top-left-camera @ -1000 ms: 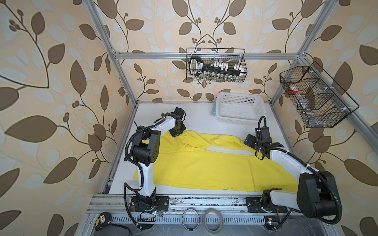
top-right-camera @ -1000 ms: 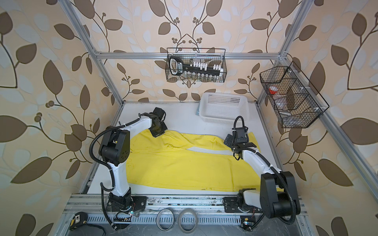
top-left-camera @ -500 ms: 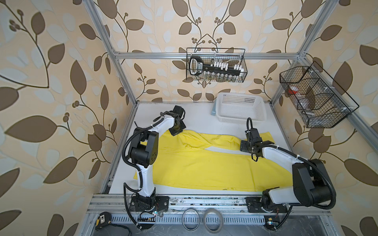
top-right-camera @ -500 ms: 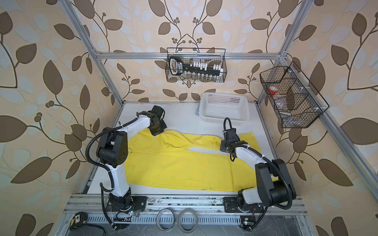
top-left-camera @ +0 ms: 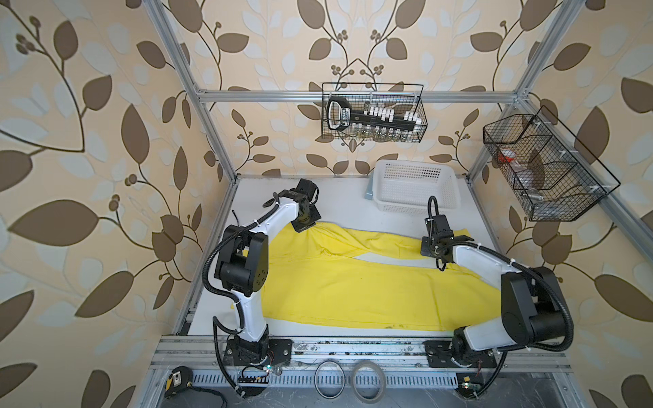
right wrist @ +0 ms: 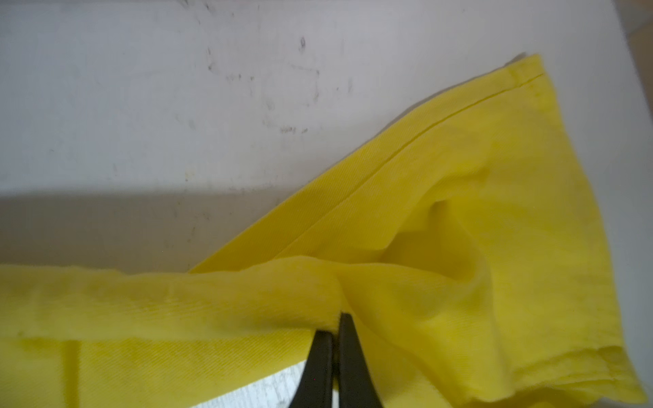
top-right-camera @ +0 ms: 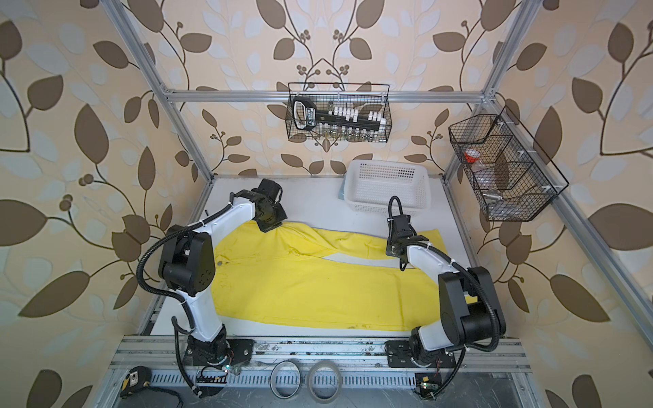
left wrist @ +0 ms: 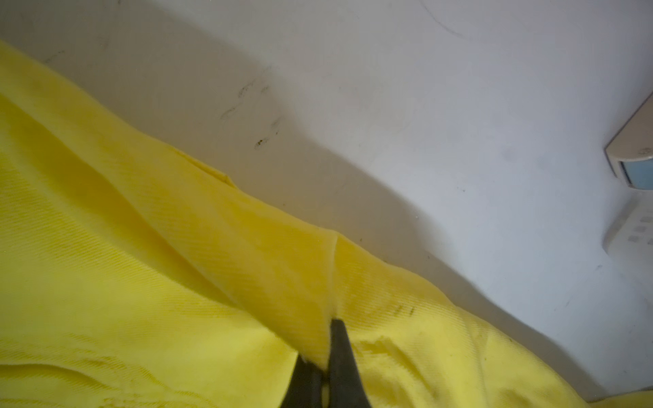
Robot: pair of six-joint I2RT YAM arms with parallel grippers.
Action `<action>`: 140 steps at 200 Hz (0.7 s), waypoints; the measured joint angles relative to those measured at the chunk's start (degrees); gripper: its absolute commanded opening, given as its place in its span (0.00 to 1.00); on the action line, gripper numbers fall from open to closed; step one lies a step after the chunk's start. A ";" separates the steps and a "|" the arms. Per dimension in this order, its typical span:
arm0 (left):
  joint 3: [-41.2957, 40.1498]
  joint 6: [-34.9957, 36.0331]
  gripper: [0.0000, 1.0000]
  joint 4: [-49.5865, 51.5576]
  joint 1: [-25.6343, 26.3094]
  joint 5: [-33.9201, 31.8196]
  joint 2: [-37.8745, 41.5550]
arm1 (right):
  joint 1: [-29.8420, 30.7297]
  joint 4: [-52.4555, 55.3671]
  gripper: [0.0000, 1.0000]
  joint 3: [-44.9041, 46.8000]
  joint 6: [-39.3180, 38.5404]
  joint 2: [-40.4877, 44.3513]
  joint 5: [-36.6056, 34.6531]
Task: Fold and stack the trousers
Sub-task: Flatten out the trousers at the center of the table.
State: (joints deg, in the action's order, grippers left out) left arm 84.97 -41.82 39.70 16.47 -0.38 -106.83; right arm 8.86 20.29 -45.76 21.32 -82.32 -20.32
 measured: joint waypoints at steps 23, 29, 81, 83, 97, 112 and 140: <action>0.00 0.24 0.00 0.35 0.00 -0.04 1.64 | -0.31 4.17 0.01 -1.29 0.02 7.89 -0.13; -0.04 0.37 0.00 0.44 0.00 -0.09 2.05 | -0.20 5.25 0.01 -1.75 0.00 10.19 0.02; -1.70 1.38 0.00 1.73 0.00 -3.26 6.88 | 2.12 17.88 0.00 -7.21 -1.73 22.27 3.78; -1.77 1.40 0.00 1.84 0.00 -3.34 7.06 | 2.12 18.34 0.00 -7.50 -1.88 22.51 4.02; -2.27 1.51 0.00 2.36 -0.02 -4.37 8.20 | 2.49 21.68 0.00 -9.68 -2.38 23.89 5.99; -2.97 1.68 0.00 2.51 -0.09 -5.01 9.14 | 3.69 24.55 0.00 -11.41 -2.34 25.27 7.69; -3.91 2.03 0.00 2.49 -0.52 -5.70 9.66 | 5.86 29.07 0.01 -11.91 -1.97 26.86 10.78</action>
State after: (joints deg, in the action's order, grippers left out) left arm 81.06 -39.79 42.19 15.94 -6.09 -97.17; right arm 14.72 49.36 -57.67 19.35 -55.46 -9.54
